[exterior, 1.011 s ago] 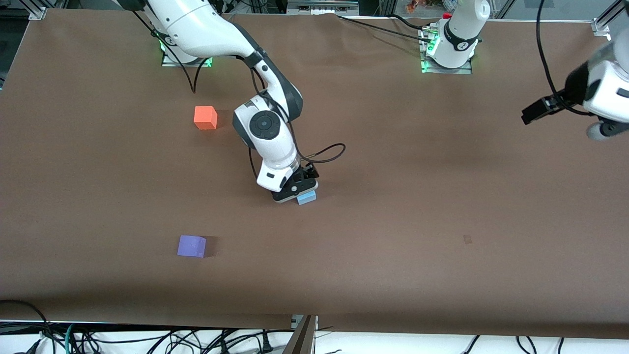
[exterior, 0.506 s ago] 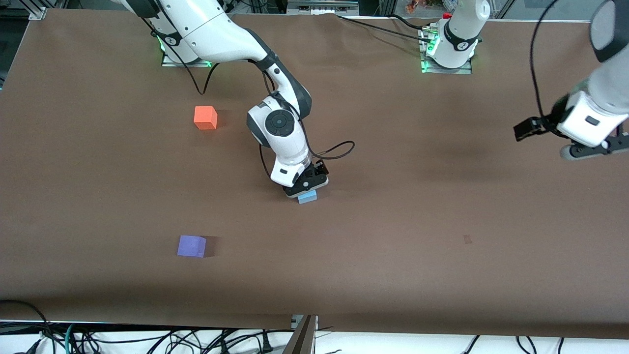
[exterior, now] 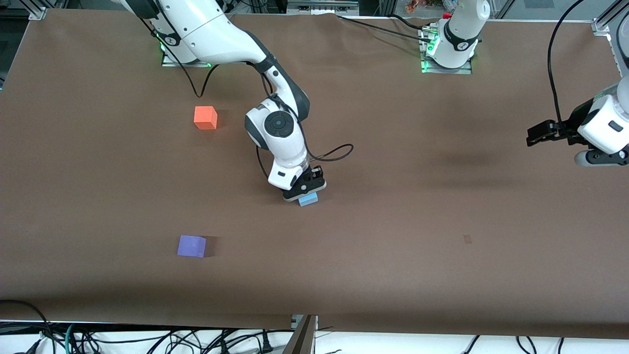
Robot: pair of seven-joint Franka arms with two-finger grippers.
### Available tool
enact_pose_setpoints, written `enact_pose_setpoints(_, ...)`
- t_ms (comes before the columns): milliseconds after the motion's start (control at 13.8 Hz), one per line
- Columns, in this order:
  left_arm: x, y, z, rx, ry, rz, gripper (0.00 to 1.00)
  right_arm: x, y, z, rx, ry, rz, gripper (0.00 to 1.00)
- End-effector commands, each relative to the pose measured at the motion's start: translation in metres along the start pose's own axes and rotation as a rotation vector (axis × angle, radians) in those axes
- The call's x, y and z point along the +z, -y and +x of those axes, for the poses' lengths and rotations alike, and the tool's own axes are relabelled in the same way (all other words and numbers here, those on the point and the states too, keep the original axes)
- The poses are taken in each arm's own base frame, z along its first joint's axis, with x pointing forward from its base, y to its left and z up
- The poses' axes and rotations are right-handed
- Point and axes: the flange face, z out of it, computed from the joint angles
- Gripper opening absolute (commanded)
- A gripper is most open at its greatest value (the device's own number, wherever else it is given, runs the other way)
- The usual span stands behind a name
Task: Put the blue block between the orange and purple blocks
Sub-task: 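Carry the blue cube with the right gripper between orange and purple cubes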
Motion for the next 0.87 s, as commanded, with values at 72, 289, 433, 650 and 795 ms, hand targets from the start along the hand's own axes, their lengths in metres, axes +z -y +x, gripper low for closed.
enact_pose_setpoints(72,-0.058,0.007,-0.021,0.020,0.026,-0.041,1.00,-0.064,-0.077,0.034,0.120,0.039,-0.056,0.14)
enact_pose_setpoints(289,-0.057,-0.010,-0.022,0.047,0.030,-0.023,1.00,-0.097,-0.144,0.036,0.209,0.120,-0.140,0.14)
enact_pose_setpoints(433,-0.057,-0.002,-0.022,0.034,0.030,-0.026,1.00,-0.101,-0.187,0.029,0.265,0.188,-0.206,0.14)
enact_pose_setpoints(650,-0.057,0.001,-0.022,0.029,0.030,-0.037,1.00,-0.099,-0.233,0.006,0.329,0.205,-0.234,0.14)
enact_pose_setpoints(795,-0.062,-0.011,-0.023,0.051,0.012,-0.035,1.00,-0.090,-0.248,-0.026,0.347,0.184,-0.218,0.14)
